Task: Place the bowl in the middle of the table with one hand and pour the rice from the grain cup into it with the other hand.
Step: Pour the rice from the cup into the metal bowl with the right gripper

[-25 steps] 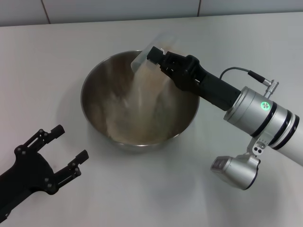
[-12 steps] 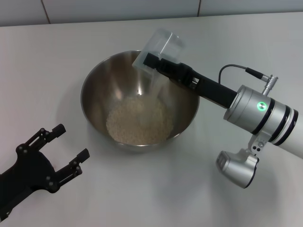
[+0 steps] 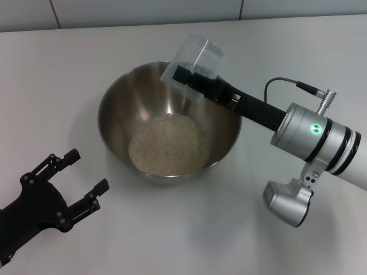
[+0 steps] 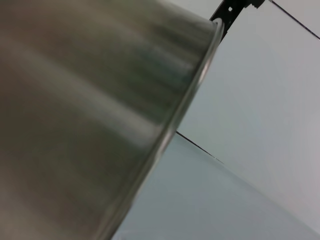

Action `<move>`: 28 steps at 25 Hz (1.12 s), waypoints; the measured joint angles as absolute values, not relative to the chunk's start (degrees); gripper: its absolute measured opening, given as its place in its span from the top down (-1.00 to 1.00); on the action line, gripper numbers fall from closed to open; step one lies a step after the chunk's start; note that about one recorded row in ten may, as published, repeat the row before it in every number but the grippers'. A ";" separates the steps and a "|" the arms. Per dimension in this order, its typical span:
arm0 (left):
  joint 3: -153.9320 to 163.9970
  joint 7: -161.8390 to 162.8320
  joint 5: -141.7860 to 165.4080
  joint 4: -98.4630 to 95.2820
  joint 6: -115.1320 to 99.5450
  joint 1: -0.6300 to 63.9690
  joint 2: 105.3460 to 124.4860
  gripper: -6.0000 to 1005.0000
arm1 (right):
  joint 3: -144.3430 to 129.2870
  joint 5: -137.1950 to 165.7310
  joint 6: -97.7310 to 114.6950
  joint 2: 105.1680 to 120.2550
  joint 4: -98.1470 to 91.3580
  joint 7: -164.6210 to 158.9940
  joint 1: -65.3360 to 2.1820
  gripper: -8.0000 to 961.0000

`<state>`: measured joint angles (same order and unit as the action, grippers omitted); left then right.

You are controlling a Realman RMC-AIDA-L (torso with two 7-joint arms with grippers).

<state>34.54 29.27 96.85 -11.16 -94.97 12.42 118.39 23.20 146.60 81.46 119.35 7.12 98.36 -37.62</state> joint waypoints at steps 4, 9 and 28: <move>34.54 29.26 96.85 -11.16 -94.96 12.50 118.38 -0.59 | 23.20 146.60 81.34 119.35 7.12 98.38 -37.62 0.93; 34.54 29.27 96.86 -11.16 -94.96 12.49 118.38 -0.59 | 24.07 146.46 81.65 119.34 9.12 93.68 -37.04 0.93; 34.37 29.75 96.87 -11.19 -95.70 11.67 118.12 -0.59 | 32.75 145.62 75.30 119.86 22.91 14.73 -27.36 0.94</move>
